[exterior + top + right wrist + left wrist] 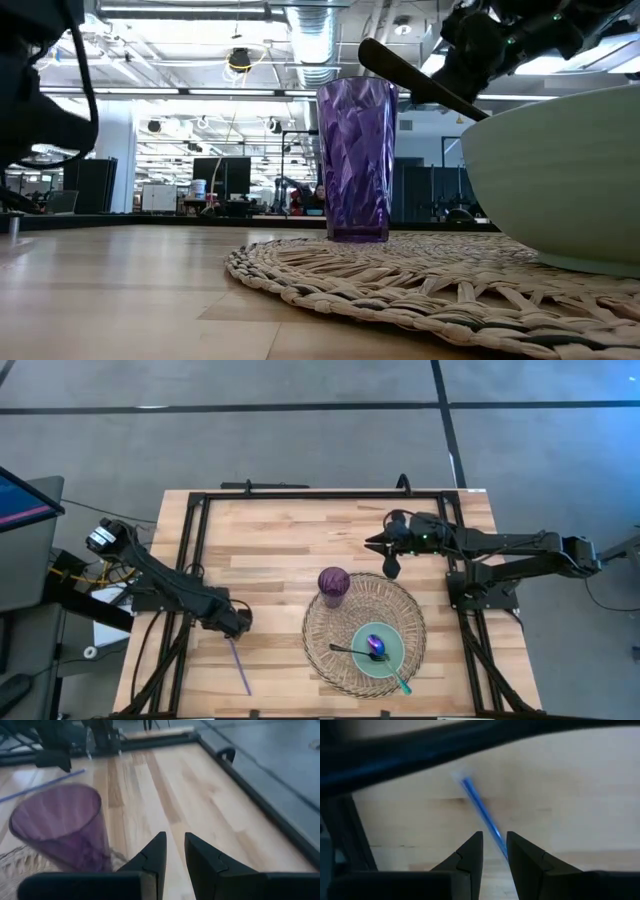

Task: Pick & Place Utensil
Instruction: Put the blue straw into the violet cup on the brown mat

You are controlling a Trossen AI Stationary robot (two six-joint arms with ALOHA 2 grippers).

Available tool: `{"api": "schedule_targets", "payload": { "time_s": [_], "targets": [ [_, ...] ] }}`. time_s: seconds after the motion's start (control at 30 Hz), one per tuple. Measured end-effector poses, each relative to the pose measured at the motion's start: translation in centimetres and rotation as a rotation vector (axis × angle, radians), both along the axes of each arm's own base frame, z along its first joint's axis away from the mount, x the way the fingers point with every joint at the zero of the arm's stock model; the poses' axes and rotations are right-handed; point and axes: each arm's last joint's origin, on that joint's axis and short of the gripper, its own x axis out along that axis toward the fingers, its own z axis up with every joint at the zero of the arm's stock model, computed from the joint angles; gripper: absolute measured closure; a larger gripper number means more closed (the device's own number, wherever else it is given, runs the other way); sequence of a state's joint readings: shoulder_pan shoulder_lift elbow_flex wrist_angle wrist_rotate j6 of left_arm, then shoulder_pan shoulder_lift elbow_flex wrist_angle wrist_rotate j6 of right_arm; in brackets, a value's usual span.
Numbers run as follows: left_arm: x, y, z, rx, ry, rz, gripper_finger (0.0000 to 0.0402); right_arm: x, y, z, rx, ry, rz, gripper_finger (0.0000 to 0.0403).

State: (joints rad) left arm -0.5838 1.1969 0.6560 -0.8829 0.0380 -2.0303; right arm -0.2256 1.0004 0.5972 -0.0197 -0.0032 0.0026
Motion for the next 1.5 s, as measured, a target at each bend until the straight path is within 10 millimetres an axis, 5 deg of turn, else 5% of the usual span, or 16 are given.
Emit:
{"api": "schedule_targets", "payload": {
  "time_s": [0.53, 0.8, 0.93, 1.2, 1.5],
  "targets": [
    [-1.2, 1.0, -2.4, 0.083, 0.027, 0.006, 0.0318, 0.3, -0.1, 0.8, -0.030, -0.081, 0.005, 0.0339],
    [-0.8, 1.0, -2.6, 0.142, -0.062, -0.158, 0.0392, 0.3, -0.1, 0.8, -0.030, -0.080, 0.005, 0.0339],
    [-0.1, 0.9, -2.3, 0.209, -0.170, -0.158, 0.0390, 0.3, -0.1, 0.8, -0.030, -0.080, 0.005, 0.0339],
    [4.2, -0.9, 1.5, 0.449, -0.666, -0.368, 0.0396, 0.3, -0.1, 0.8, -0.030, -0.081, 0.005, 0.0339],
    [7.6, -2.7, 8.7, 0.808, -1.128, -0.616, 0.0396, 0.3, -0.1, 0.8, -0.029, -0.081, 0.005, 0.0339]
  ]
}}
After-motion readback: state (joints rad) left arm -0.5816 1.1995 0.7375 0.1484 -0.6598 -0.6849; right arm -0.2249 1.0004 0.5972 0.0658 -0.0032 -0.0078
